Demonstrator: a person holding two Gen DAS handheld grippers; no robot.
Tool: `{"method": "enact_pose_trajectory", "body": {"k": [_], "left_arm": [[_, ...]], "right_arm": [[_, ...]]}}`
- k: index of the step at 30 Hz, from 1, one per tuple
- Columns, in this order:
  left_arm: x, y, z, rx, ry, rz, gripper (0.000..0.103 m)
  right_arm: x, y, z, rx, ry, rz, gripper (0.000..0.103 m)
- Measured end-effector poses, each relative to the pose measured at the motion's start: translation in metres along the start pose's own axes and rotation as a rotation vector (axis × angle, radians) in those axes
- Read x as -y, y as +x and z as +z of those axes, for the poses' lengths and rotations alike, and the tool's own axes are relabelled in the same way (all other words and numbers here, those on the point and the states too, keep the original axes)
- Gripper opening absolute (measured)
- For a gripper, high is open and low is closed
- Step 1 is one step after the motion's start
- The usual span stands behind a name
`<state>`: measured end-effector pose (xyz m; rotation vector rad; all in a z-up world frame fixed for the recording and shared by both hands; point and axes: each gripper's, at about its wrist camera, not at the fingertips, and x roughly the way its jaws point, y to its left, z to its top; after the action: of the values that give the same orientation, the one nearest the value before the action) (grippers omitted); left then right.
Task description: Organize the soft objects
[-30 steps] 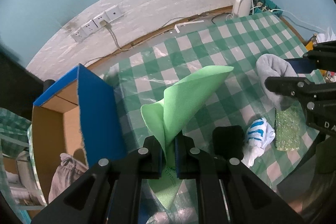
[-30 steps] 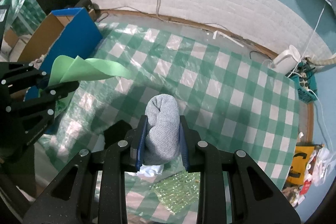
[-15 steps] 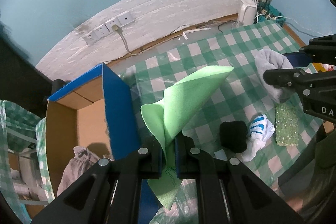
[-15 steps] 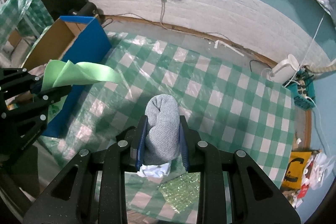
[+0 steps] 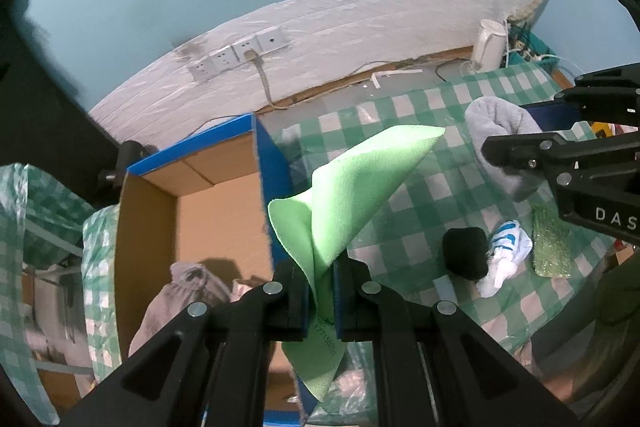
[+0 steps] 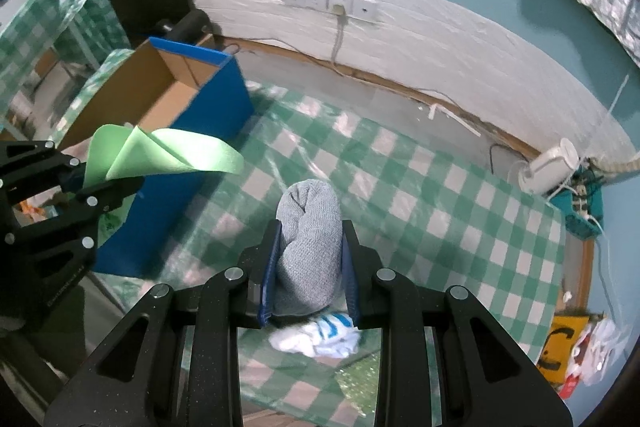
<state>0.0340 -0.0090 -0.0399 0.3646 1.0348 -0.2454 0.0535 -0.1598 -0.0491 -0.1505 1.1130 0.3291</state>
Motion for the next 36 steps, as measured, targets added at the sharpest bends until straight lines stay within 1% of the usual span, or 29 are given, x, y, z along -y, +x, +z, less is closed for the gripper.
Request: {"method": "enact_pose_trajectory", "body": {"k": [15,28,36], "left_arm": [[-0.055,-0.008,-0.028,0.005,-0.103,0.042,0.009],[-0.098,-0.009,-0.054,-0.013,-0.192,0.082,0.009],[-0.124,0.003,-0.069,-0.046,-0.243,0.109,0.009]], "right_arm": [[-0.067,0.004,0.037,0.015,-0.099,0.06,0.027],[-0.116,0.013,0.057,0.004,-0.164,0.103,0.027],[-0.147,0.023,0.067,-0.012,-0.197,0.133,0.027]]}}
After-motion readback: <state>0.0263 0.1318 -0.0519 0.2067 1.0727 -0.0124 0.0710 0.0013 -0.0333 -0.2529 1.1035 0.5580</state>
